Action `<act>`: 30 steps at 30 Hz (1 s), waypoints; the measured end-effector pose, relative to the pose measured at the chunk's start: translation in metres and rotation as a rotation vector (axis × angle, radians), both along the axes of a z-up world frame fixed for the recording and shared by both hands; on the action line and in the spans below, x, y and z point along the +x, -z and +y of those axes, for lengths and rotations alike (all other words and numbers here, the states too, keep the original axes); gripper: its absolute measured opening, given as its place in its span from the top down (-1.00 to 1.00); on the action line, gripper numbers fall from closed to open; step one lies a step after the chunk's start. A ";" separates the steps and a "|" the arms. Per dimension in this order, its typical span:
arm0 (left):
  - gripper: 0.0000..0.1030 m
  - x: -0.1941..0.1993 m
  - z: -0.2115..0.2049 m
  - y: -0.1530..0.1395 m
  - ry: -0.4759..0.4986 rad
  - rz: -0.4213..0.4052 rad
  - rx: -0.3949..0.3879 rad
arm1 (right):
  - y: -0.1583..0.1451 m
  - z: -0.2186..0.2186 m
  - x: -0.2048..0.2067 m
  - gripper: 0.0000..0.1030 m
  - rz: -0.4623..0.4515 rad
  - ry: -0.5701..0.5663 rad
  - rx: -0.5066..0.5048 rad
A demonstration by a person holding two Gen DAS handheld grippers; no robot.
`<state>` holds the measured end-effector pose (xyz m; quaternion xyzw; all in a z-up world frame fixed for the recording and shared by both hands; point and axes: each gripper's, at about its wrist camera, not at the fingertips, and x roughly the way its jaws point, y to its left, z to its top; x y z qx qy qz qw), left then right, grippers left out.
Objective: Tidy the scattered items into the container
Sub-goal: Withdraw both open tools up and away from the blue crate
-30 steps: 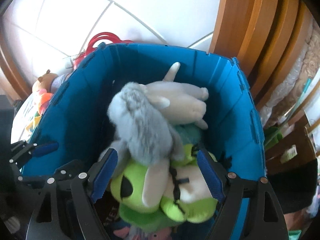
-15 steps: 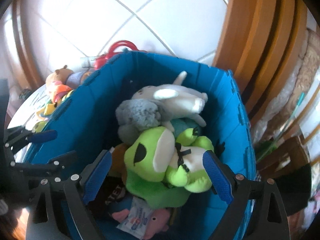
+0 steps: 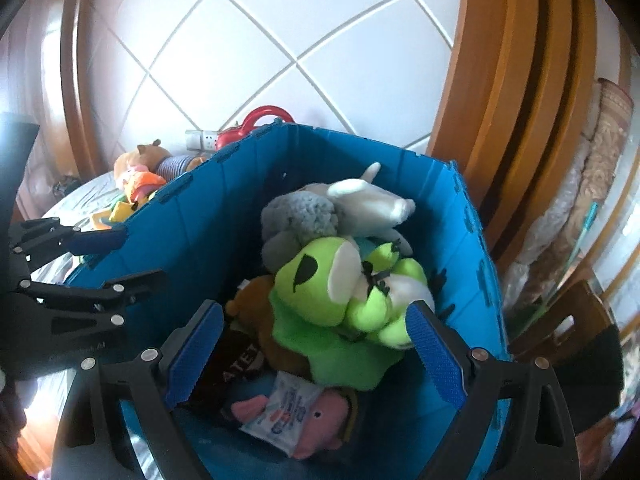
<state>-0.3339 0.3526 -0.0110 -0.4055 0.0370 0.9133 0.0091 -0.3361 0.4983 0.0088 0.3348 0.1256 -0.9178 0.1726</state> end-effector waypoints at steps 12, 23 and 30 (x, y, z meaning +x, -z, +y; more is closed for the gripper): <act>-0.11 0.060 -0.017 0.006 -0.098 0.045 0.041 | 0.018 0.009 0.040 -0.82 0.062 -0.002 -0.013; -0.21 0.092 -0.048 0.002 -0.170 0.065 0.064 | 0.029 -0.005 0.056 -0.82 0.052 -0.054 -0.053; -0.22 0.115 -0.082 -0.011 -0.173 0.115 0.074 | 0.017 -0.024 0.075 -0.82 0.087 -0.045 -0.071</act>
